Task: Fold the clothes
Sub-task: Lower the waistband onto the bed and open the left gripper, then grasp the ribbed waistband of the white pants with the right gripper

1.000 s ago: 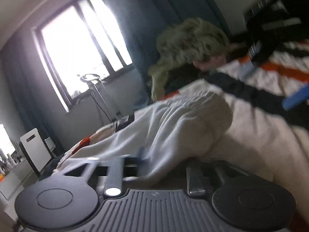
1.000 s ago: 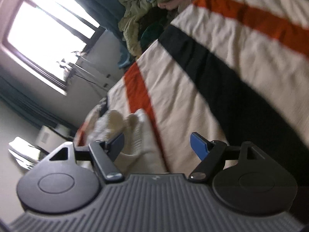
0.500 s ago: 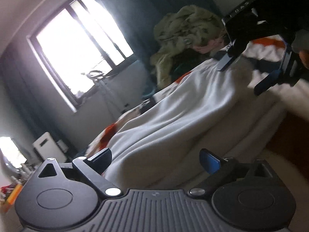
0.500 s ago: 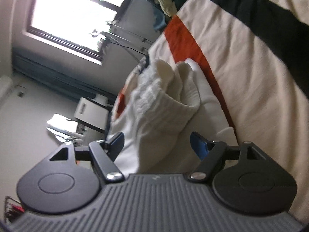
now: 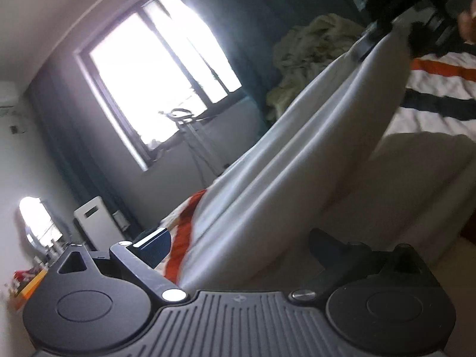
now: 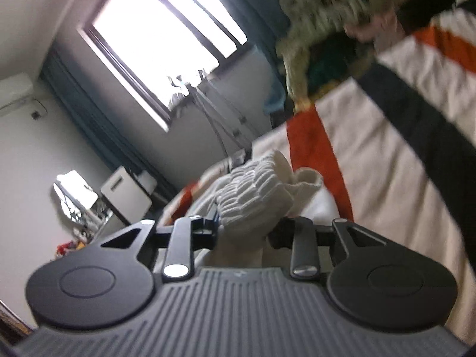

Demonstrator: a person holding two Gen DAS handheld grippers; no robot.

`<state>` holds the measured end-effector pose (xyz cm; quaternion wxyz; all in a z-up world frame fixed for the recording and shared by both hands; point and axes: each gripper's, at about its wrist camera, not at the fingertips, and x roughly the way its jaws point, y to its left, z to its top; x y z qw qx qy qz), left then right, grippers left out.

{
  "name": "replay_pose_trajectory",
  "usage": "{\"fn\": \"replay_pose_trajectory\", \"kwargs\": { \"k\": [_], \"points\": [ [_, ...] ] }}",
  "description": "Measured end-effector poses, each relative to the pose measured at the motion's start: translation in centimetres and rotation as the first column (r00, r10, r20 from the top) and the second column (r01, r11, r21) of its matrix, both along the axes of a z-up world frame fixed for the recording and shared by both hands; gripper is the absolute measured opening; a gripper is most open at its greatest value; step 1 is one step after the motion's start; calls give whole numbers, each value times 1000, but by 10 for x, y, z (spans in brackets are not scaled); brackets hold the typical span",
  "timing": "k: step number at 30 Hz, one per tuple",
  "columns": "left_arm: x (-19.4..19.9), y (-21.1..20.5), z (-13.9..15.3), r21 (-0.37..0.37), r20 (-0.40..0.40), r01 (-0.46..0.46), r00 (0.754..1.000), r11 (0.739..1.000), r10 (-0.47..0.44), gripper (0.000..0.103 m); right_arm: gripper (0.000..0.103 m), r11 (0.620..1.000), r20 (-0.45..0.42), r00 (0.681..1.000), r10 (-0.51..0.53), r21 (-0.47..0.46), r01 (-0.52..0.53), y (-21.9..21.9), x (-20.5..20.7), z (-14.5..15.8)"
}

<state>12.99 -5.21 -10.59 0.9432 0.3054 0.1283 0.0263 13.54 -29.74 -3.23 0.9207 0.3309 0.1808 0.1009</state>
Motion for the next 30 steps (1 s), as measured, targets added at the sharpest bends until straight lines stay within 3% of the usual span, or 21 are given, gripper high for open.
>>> {"fn": "replay_pose_trajectory", "kwargs": {
  "k": [4, 8, 9, 13, 17, 22, 27, 30],
  "points": [
    [5, 22, 7, -55, -13, -108, 994, 993, 107, 98, 33, 994, -51, 995, -91, -60, 88, -13, -12, -7],
    [3, 52, 20, -216, -59, -178, 984, 960, 170, 99, 34, 992, -263, 958, -115, -81, 97, -20, -18, -40],
    [3, 59, 25, -249, -61, -197, 980, 948, 188, 99, 35, 992, -279, 953, -116, -75, 99, -21, -18, -44],
    [-14, 89, 37, -374, -83, -287, 957, 882, 276, 99, 50, 993, -311, 943, -120, -35, 114, -24, -21, -56],
    [-21, 117, 36, -477, -208, -383, 924, 791, 322, 101, 64, 991, -362, 928, -90, 63, 121, -28, -28, -63],
    [-48, 124, 50, -556, -230, -341, 939, 758, 254, 96, 67, 983, -393, 918, -58, 140, 122, -36, -42, -51],
    [-76, 130, 65, -629, -238, -292, 955, 721, 179, 96, 67, 987, -316, 938, -140, 25, 156, -43, -61, -20],
    [-82, 137, 83, -675, -186, -231, 972, 701, 142, 99, 67, 984, -250, 952, -176, -79, 161, -45, -51, -4]
  ]
}}
